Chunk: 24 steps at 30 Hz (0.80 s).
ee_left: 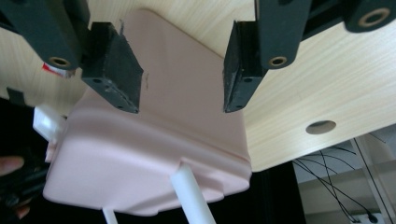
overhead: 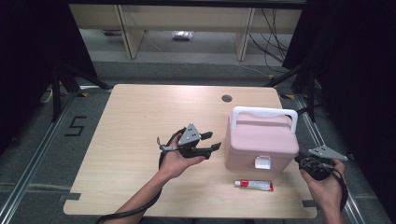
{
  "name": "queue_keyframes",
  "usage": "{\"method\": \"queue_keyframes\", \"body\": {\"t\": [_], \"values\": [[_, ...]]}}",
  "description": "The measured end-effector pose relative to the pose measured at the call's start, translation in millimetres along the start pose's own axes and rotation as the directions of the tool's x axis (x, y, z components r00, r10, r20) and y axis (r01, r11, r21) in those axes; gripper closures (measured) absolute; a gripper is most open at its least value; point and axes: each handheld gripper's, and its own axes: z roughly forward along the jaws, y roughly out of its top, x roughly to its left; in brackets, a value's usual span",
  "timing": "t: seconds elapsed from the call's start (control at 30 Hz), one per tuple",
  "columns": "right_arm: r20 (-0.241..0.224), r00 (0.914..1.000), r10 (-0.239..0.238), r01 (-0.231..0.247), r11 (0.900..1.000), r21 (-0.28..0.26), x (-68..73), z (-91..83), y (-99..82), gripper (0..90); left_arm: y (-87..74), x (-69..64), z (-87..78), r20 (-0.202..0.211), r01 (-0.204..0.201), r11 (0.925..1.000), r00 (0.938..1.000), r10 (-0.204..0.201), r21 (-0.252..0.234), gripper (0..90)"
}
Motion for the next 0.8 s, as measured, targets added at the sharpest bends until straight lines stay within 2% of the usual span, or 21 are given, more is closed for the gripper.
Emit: {"method": "queue_keyframes", "body": {"t": [0.03,0.07,0.1,0.13,0.17,0.27,0.3,0.33,0.47,0.5,0.53,0.57,0.67,0.8], "values": [[0.006,0.9994,-0.034,0.034,0.9994,-0.013,-3.4,0.2,0.5,75.0,1.7,-0.1,-0.1,0.000,0.005,1.0000,1.0000,-0.005,-0.007,45.1],[0.008,0.9994,-0.035,0.035,0.9993,-0.014,-3.9,0.1,0.5,74.8,3.9,0.4,-0.4,0.005,0.005,0.9999,1.0000,-0.005,-0.011,44.8],[0.011,0.9994,-0.034,0.034,0.9993,-0.014,-4.0,-0.2,0.4,74.6,6.4,0.4,-0.3,0.012,0.018,0.9996,0.9998,-0.017,-0.021,44.5],[0.002,1.0000,0.001,-0.001,1.0000,-0.003,-1.0,-1.0,0.1,74.5,8.5,0.0,-0.8,0.013,0.016,0.9997,0.9998,-0.016,-0.020,44.1],[0.015,0.9992,-0.038,0.038,0.9992,-0.013,-3.3,-1.9,0.6,74.4,10.5,-0.9,-1.2,0.013,0.009,0.9997,0.9999,-0.009,-0.024,43.8],[0.008,1.0000,-0.002,0.002,1.0000,0.002,0.3,-5.0,0.6,73.9,15.7,-3.9,-1.7,0.029,0.012,0.9992,0.9995,-0.011,-0.038,43.5],[0.012,0.9995,-0.029,0.029,0.9995,-0.010,-1.6,-6.7,1.1,73.6,17.5,-5.1,-1.2,0.032,0.019,0.9987,0.9993,-0.018,-0.047,43.5],[0.005,0.9999,0.013,-0.013,0.9999,0.001,1.7,-8.3,0.5,73.4,19.1,-5.6,-1.0,0.038,0.020,0.9986,0.9991,-0.018,-0.050,43.4],[0.007,0.9999,0.015,-0.015,0.9998,0.011,1.3,-12.1,-0.9,72.6,30.6,-6.3,3.7,0.057,0.046,0.9963,0.9975,-0.042,-0.073,43.5],[0.015,0.9995,-0.028,0.028,0.9996,-0.004,-2.3,-12.4,-0.9,72.4,34.0,-5.8,4.8,0.053,0.043,0.9964,0.9978,-0.040,-0.073,43.5],[0.005,0.9999,0.016,-0.016,0.9998,0.007,0.8,-13.7,-1.6,72.4,37.3,-5.4,6.1,0.054,0.048,0.9959,0.9976,-0.044,-0.077,43.6],[-0.010,0.9999,-0.005,0.005,1.0000,0.001,-1.5,-13.6,-1.6,72.4,40.5,-4.7,7.6,0.056,0.051,0.9956,0.9974,-0.046,-0.079,43.6],[-0.015,0.9999,-0.004,0.004,1.0000,-0.002,-1.4,-13.1,-1.4,72.2,48.3,-2.6,14.9,0.049,0.049,0.9961,0.9977,-0.046,-0.073,44.0],[0.010,0.9999,-0.013,0.013,0.9997,-0.020,-0.4,-13.7,-0.8,71.8,57.3,1.6,29.4,0.051,0.054,0.9970,0.9974,-0.052,-0.054,44.1]]}}
